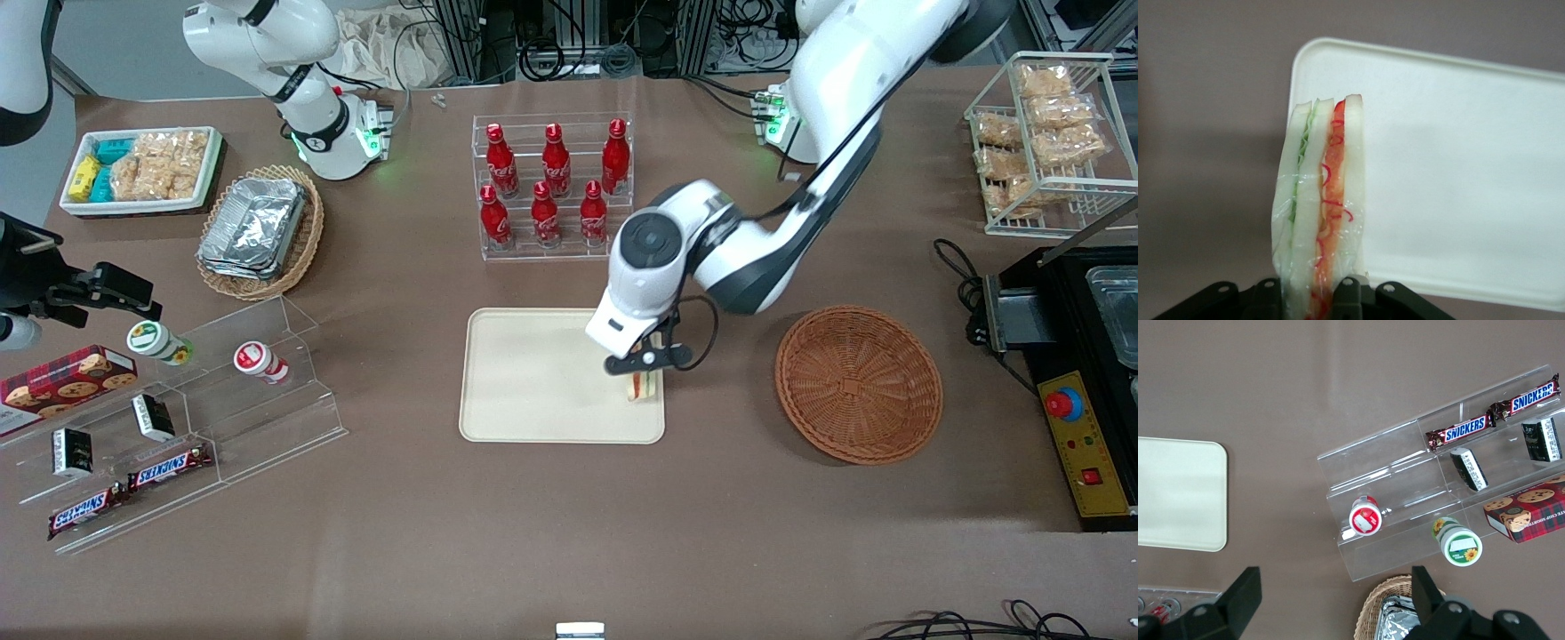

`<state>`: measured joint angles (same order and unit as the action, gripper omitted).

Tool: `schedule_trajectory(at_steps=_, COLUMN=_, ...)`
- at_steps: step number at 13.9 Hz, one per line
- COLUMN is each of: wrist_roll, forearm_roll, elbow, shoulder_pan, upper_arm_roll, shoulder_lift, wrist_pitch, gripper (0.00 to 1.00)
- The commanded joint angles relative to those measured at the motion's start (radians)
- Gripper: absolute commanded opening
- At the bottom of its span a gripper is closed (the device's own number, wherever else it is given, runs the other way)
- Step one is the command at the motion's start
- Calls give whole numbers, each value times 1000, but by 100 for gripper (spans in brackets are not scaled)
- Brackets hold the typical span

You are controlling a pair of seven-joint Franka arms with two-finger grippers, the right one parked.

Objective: Place sandwich from basket to tray
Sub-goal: 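Lower the sandwich onto the cream tray and open the left gripper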

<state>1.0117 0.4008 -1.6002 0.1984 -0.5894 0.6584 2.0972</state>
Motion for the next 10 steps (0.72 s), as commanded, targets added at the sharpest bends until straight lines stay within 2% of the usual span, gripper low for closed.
schedule_trajectory(at_steps=1, wrist_roll=-15, forearm_roll=67, elbow=57, shoulder_pan=1, upper_arm_roll=3, shoulder_lift=67, wrist_pitch=-9, gripper=0)
schedule_trajectory(at_steps=5, wrist_roll=-7, forearm_roll=137, elbow=83, shoulder_pan=6, upper_arm_roll=3, shoulder_lift=156, wrist_pitch=29, gripper=0)
schedule_trajectory(at_steps=7, wrist_roll=-10, forearm_roll=141, elbow=88, shoulder_pan=9, upper_arm_roll=3, shoulder_lift=162, wrist_pitch=30, gripper=0)
schedule_trajectory(at_steps=8, wrist_roll=-7, forearm_roll=141, elbow=89, shoulder_pan=9, upper_arm_roll=5, shoulder_lift=168, wrist_pitch=30, gripper=24)
schedule_trajectory(at_steps=9, wrist_roll=-5, forearm_roll=139, elbow=97, shoulder_pan=7, upper_arm_roll=5, shoulder_lift=170, wrist_pitch=32, gripper=74)
schedule_trajectory(at_steps=10, wrist_roll=-2, forearm_roll=136, elbow=107, shoulder_pan=7, upper_arm_roll=5, shoulder_lift=170, wrist_pitch=32, gripper=100)
